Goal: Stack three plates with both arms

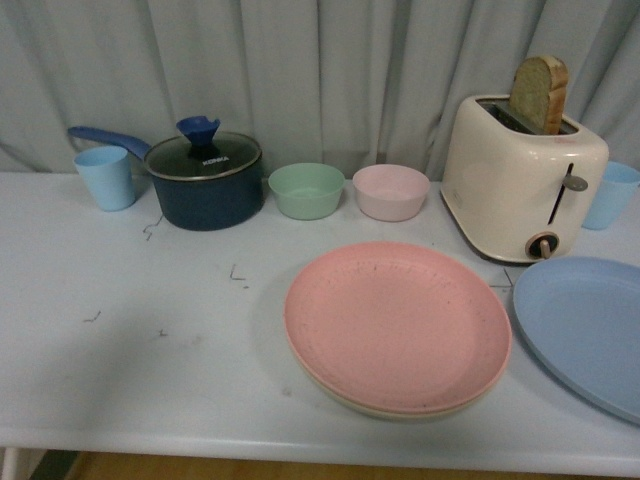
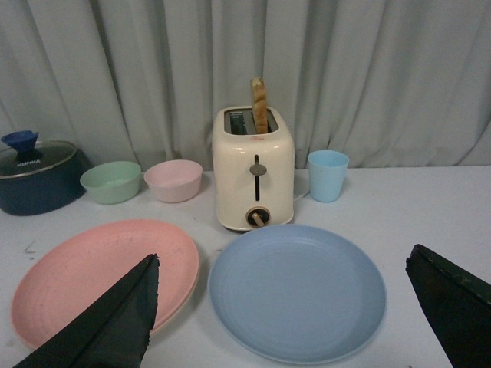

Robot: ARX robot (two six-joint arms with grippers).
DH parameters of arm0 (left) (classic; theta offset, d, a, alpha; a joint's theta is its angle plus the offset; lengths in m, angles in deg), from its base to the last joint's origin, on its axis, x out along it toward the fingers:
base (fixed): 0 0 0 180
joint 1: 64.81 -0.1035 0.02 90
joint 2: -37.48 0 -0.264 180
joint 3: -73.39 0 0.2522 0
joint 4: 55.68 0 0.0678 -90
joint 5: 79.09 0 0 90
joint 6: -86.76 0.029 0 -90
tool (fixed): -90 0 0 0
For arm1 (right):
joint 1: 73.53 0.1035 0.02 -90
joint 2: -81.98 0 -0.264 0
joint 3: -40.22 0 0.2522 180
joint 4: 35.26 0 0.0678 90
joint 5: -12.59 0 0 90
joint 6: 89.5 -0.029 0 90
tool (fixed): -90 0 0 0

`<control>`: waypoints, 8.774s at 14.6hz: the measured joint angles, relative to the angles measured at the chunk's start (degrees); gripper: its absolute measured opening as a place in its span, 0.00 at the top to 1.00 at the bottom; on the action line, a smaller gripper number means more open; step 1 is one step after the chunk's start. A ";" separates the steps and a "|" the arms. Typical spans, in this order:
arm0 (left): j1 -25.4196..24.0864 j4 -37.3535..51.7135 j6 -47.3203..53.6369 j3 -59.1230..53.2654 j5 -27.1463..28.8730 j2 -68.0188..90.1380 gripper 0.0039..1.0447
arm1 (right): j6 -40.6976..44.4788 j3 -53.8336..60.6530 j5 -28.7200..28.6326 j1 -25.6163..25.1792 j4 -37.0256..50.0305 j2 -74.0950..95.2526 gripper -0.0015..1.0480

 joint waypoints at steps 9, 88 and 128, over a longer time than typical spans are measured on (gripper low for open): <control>-6.84 -21.97 0.07 -7.76 -6.93 -27.26 0.99 | 0.00 0.00 0.00 0.00 0.00 0.00 0.06; -6.82 -61.59 0.11 -8.04 -7.10 -67.80 0.06 | -12.33 -47.47 -22.64 -6.27 8.59 92.70 0.97; -6.82 -61.61 0.11 -8.04 -7.10 -67.80 0.06 | -0.15 -3.26 0.02 0.00 53.92 57.99 0.98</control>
